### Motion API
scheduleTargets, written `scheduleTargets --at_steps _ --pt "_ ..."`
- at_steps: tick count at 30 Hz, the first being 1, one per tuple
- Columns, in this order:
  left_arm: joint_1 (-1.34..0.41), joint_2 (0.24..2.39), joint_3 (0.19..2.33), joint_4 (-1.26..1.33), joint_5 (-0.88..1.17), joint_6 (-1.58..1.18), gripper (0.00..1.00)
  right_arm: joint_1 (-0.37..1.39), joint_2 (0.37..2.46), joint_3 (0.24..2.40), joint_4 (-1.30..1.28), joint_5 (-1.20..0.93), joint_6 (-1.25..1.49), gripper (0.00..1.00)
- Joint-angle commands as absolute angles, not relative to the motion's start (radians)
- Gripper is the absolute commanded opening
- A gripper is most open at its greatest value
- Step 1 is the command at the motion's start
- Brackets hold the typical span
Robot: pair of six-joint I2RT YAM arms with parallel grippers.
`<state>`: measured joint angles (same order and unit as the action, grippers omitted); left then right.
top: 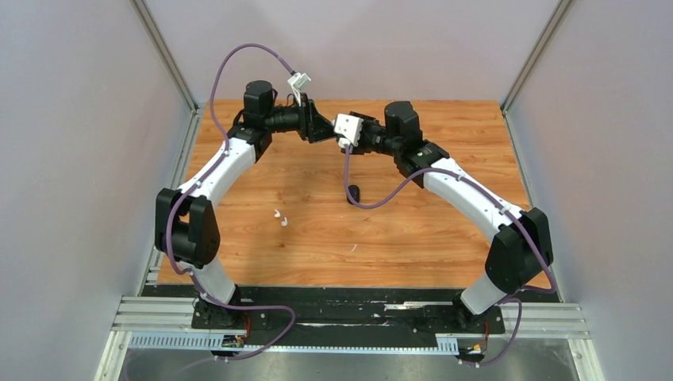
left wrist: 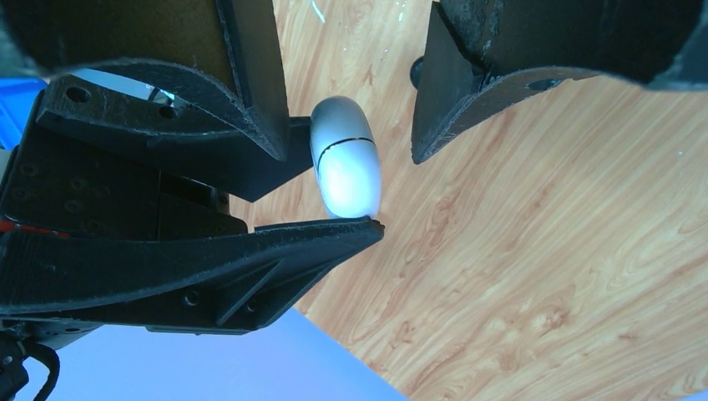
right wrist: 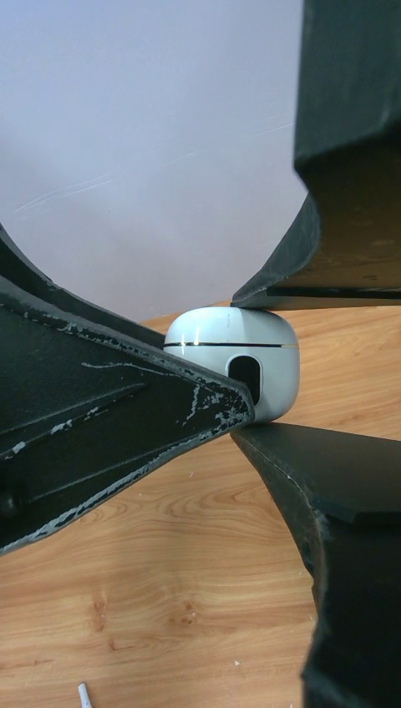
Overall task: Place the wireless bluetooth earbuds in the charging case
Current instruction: Pick up the charging case at the center of the board.
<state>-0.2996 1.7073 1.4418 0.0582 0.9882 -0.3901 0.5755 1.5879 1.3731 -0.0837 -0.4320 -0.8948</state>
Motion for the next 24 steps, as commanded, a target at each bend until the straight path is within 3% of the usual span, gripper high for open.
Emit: scheduleTargets --at_steps 1,6,10,11,13,15,19,24 --pt "-0.299 1.714 1.471 0.111 1.014 -0.410 0.62 0.589 1.580 1.404 -0.034 -0.433 -0.886 0.00" --pt "-0.299 1.720 1.473 0.121 1.032 -0.415 0.50 0.604 1.578 1.401 -0.020 -0.394 -0.871 0.00" --pt "-0.301 1.725 1.472 0.137 1.051 -0.423 0.26 0.607 1.581 1.405 -0.015 -0.374 -0.846 0.02" --pt "-0.301 1.725 1.471 0.144 1.058 -0.425 0.19 0.607 1.585 1.411 -0.021 -0.364 -0.830 0.09" --pt "-0.301 1.726 1.471 0.151 1.071 -0.425 0.07 0.604 1.596 1.441 -0.093 -0.370 -0.806 0.41" --pt "-0.300 1.727 1.474 0.143 1.083 -0.413 0.00 0.592 1.616 1.506 -0.233 -0.418 -0.783 0.58" --pt "-0.298 1.722 1.486 0.094 1.113 -0.315 0.00 0.519 1.659 1.671 -0.551 -0.649 -0.661 0.72" --pt "-0.294 1.704 1.491 -0.005 1.170 -0.128 0.00 0.444 1.706 1.794 -0.714 -0.863 -0.532 0.77"
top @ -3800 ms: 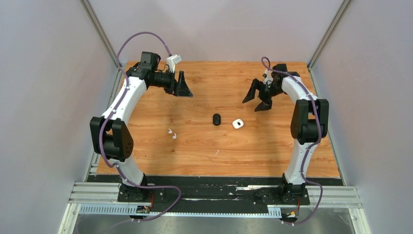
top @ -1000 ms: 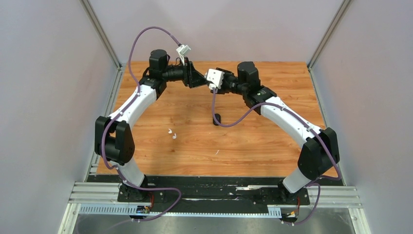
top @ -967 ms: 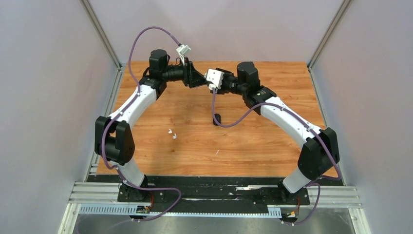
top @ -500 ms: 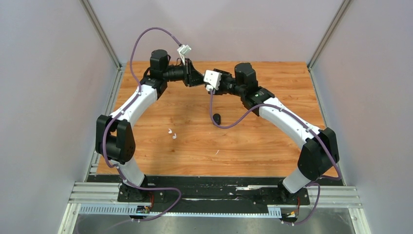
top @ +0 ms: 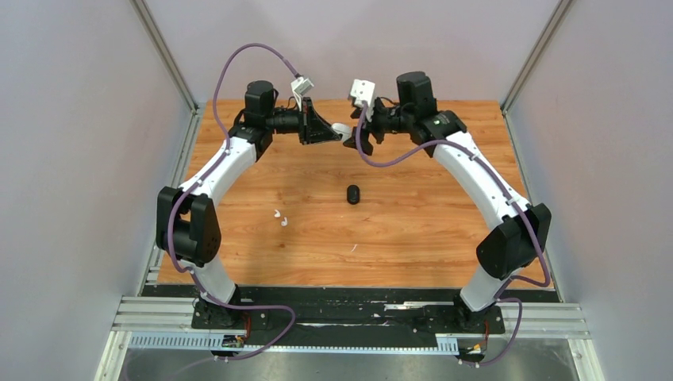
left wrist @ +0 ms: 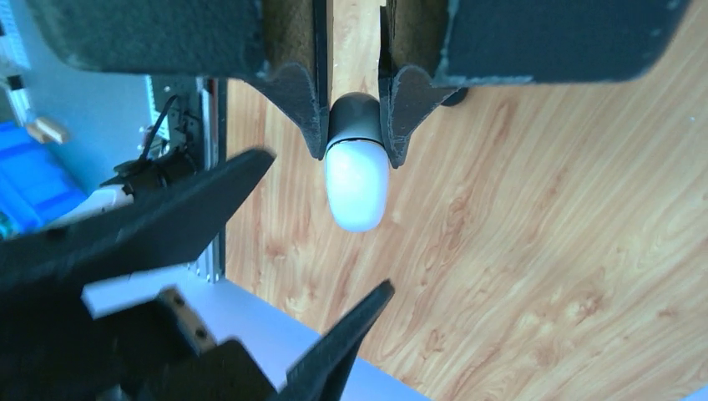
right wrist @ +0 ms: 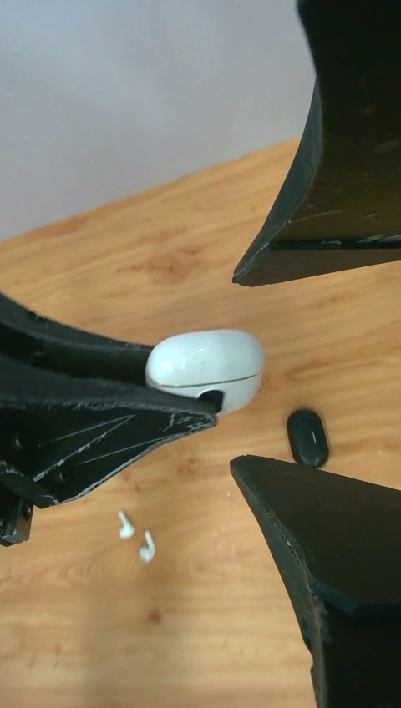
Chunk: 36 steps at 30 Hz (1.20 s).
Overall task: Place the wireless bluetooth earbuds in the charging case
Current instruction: Pick up the charging case at the center of the board, then open the charging case.
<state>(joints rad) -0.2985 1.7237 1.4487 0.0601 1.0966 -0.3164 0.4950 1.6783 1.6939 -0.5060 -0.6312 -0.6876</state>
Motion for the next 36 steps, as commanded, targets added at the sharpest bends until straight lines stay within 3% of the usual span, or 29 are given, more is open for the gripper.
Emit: scheduleTargets --at_steps 1,8,22,36 --pt "-0.294 1.701 1.492 -0.042 1.178 -0.071 0.00 0.436 1.714 1.804 -0.725 -0.892 -0.511 0.77" --pt "-0.298 1.653 1.505 -0.204 1.232 0.164 0.00 0.427 1.755 1.815 -0.734 -0.953 -0.449 0.67" --pt "-0.361 1.568 1.492 -0.433 1.206 0.488 0.00 0.380 1.851 1.872 -0.611 -0.967 -0.227 0.58" --pt "-0.365 1.590 1.476 -0.359 1.188 0.418 0.00 0.303 1.859 1.836 -0.480 -1.118 -0.043 0.47"
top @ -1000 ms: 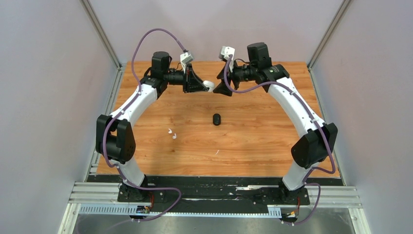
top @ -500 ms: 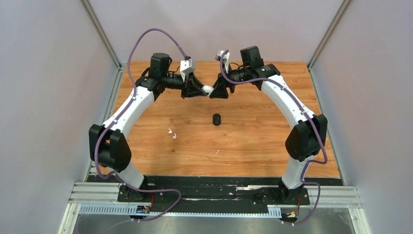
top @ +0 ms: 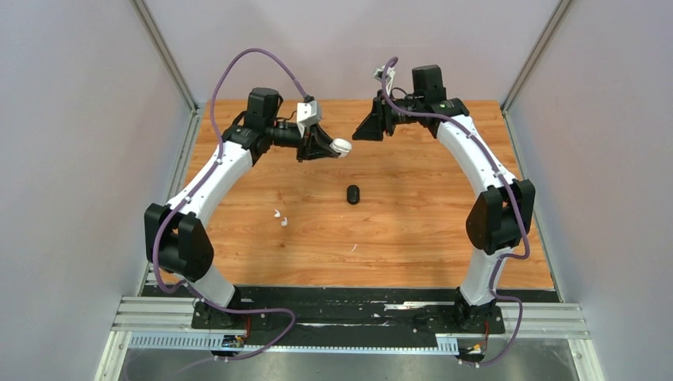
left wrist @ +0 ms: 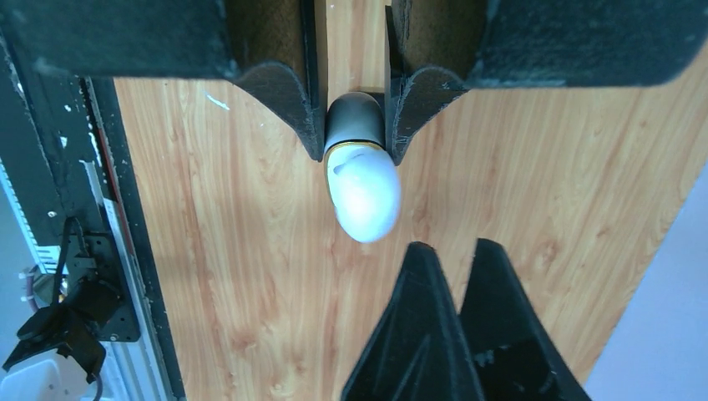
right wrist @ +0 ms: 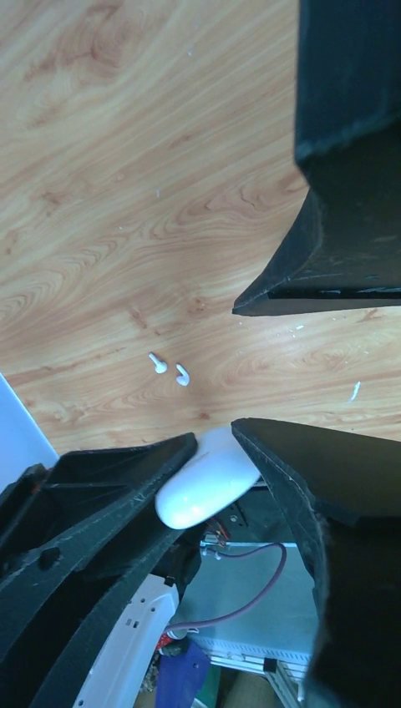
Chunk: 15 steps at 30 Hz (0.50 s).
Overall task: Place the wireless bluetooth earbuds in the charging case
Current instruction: Open the charging case.
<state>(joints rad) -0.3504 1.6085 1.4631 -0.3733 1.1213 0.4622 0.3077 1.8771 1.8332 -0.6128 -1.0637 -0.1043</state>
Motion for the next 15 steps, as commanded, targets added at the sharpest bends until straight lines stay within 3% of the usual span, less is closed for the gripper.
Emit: scheduleTargets --at_steps 1,7,11,15 --pt "-0.365 1.591 1.476 -0.351 1.187 0.405 0.00 0.303 1.857 1.830 -0.470 -1.122 -0.036 0.47" --pt "-0.363 1.595 1.450 -0.252 1.178 0.287 0.00 0.304 1.865 1.833 -0.450 -1.173 -0.017 0.48" --pt "-0.350 1.633 1.451 -0.206 1.200 0.150 0.00 0.301 1.839 1.828 -0.444 -1.245 -0.048 0.65" --pt "-0.333 1.656 1.409 -0.033 1.223 -0.053 0.00 0.307 1.823 1.808 -0.445 -1.308 -0.095 0.69"
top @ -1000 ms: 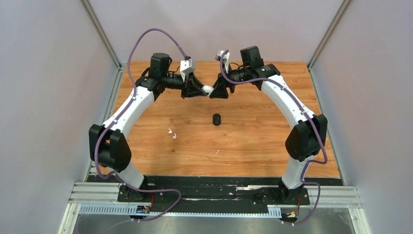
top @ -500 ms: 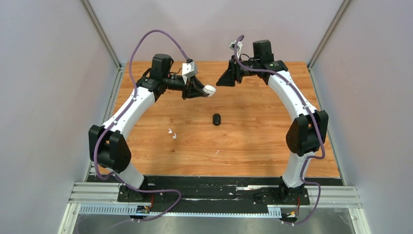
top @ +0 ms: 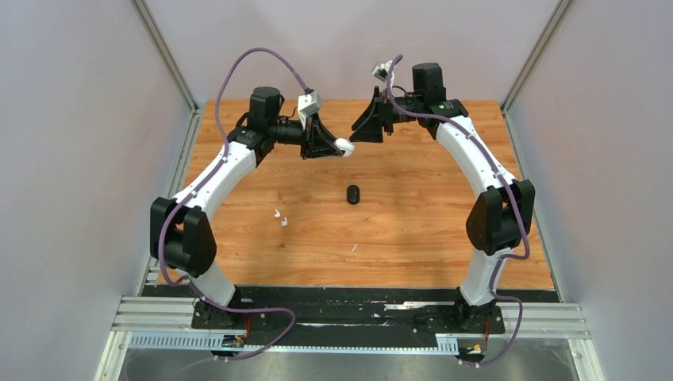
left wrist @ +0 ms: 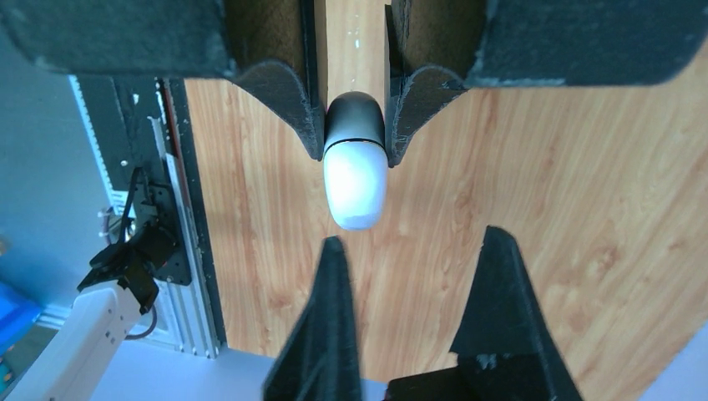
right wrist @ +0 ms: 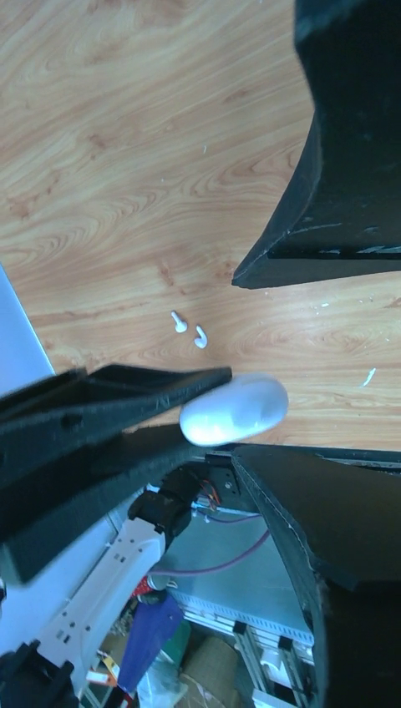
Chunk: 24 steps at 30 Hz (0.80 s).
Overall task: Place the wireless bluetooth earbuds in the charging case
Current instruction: Open the charging case.
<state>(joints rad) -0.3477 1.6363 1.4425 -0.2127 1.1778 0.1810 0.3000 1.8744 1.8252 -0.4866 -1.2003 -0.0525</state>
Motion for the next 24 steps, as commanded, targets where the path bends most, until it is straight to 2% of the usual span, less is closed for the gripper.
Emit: scheduleTargets --at_steps 1,9,18,24 --pt "-0.332 1.657 1.397 0.024 1.232 -0.088 0.00 0.309 1.822 1.801 -0.447 -1.304 -0.099 0.68" --pt "-0.331 1.678 1.401 0.117 1.274 -0.184 0.00 0.338 1.847 1.791 -0.455 -1.253 -0.124 0.63" --pt "-0.331 1.678 1.404 0.125 1.294 -0.190 0.00 0.340 1.882 1.832 -0.461 -1.190 -0.123 0.47" --pt "-0.331 1.674 1.405 0.115 1.298 -0.176 0.00 0.321 1.900 1.873 -0.460 -1.183 -0.102 0.40"
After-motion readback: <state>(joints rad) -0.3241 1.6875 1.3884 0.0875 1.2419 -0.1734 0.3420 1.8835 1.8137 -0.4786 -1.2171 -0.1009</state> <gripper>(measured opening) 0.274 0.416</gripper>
